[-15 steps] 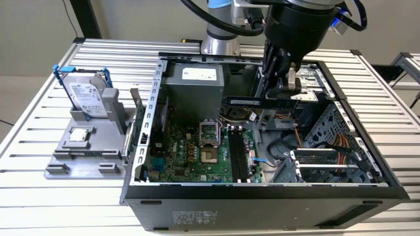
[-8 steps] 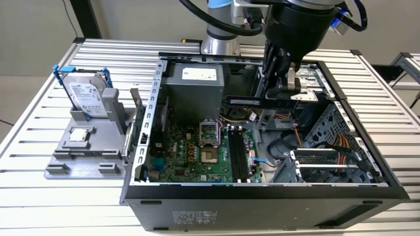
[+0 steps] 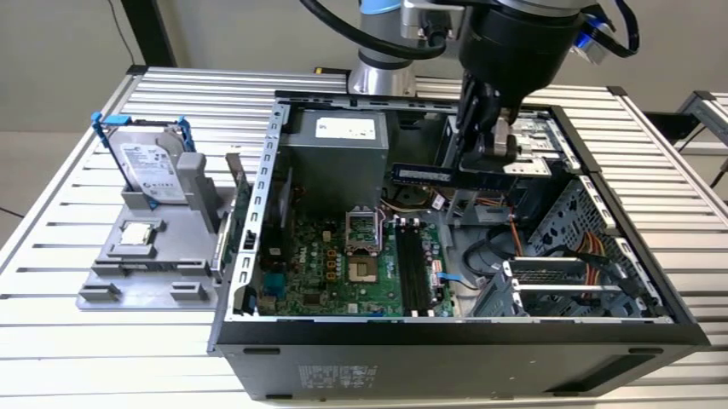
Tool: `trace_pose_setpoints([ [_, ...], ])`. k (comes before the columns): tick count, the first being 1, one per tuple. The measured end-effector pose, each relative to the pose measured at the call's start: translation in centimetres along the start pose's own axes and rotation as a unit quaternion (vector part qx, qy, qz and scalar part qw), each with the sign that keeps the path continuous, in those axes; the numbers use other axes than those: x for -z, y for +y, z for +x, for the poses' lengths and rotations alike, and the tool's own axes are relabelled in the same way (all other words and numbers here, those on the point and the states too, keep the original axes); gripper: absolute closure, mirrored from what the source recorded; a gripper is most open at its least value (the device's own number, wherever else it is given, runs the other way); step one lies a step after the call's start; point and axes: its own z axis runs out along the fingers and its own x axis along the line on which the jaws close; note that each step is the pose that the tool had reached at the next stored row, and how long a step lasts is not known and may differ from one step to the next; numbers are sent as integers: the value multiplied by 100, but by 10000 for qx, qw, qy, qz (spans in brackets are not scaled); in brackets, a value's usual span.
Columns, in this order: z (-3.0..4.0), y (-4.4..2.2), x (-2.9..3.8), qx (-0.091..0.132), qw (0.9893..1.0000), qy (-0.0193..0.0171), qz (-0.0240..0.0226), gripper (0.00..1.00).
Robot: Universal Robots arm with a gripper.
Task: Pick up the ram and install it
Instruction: 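Insert the ram into the slot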
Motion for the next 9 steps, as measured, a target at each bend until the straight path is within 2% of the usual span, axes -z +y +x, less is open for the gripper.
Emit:
trace_pose_setpoints([
  [9,0,0,0,-344,9994,-5,2,100],
])
